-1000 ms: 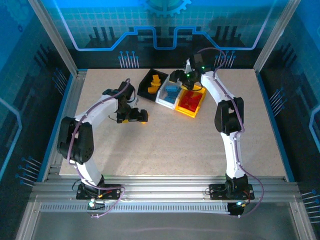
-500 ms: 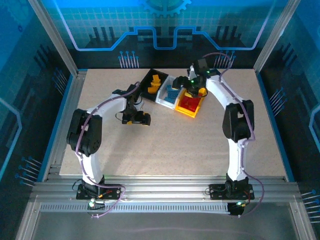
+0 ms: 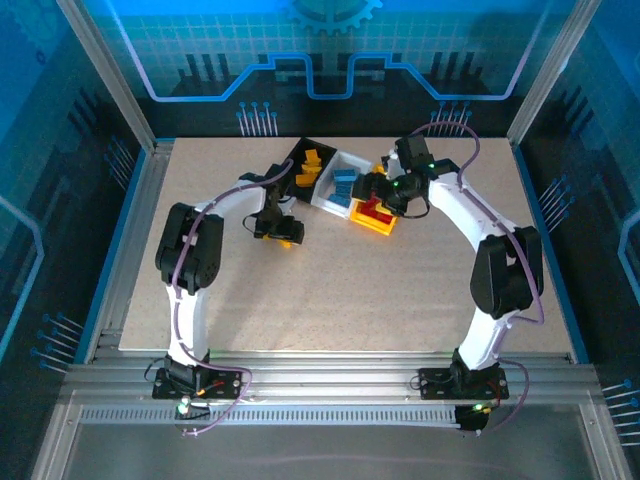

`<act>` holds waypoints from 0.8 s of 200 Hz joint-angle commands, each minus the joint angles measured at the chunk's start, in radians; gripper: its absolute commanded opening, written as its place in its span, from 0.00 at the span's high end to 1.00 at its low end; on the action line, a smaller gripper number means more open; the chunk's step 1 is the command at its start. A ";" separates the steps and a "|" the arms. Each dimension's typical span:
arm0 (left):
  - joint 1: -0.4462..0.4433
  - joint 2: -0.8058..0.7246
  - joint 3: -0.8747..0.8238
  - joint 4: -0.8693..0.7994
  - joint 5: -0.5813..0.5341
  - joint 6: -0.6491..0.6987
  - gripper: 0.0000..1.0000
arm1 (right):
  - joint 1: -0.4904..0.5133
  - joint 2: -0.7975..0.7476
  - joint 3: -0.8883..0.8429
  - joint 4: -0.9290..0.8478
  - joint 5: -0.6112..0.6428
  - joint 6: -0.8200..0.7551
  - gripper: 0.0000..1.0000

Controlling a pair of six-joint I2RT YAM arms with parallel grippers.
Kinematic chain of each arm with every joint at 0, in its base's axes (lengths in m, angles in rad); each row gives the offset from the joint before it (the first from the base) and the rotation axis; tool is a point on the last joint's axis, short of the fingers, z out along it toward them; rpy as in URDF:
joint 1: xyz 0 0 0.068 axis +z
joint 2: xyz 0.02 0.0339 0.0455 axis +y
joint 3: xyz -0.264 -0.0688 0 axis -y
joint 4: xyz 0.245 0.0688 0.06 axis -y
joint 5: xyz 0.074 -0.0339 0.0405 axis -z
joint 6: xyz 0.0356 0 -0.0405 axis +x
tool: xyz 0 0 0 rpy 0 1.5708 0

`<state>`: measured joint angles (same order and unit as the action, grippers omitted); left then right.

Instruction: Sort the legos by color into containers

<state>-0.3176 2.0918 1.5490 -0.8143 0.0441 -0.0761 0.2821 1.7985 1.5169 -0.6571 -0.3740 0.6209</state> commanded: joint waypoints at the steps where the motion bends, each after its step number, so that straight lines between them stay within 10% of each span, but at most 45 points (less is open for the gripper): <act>1: -0.012 0.026 0.037 -0.014 -0.009 0.031 0.30 | 0.005 -0.055 -0.013 -0.010 0.012 -0.013 0.21; 160: -0.008 -0.205 -0.167 -0.027 0.027 -0.050 0.55 | 0.035 -0.082 -0.063 0.011 0.034 -0.009 0.25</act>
<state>-0.3202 1.9858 1.4025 -0.7876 0.0486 -0.0875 0.3061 1.7508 1.4822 -0.6582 -0.3477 0.6174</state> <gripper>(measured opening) 0.450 0.752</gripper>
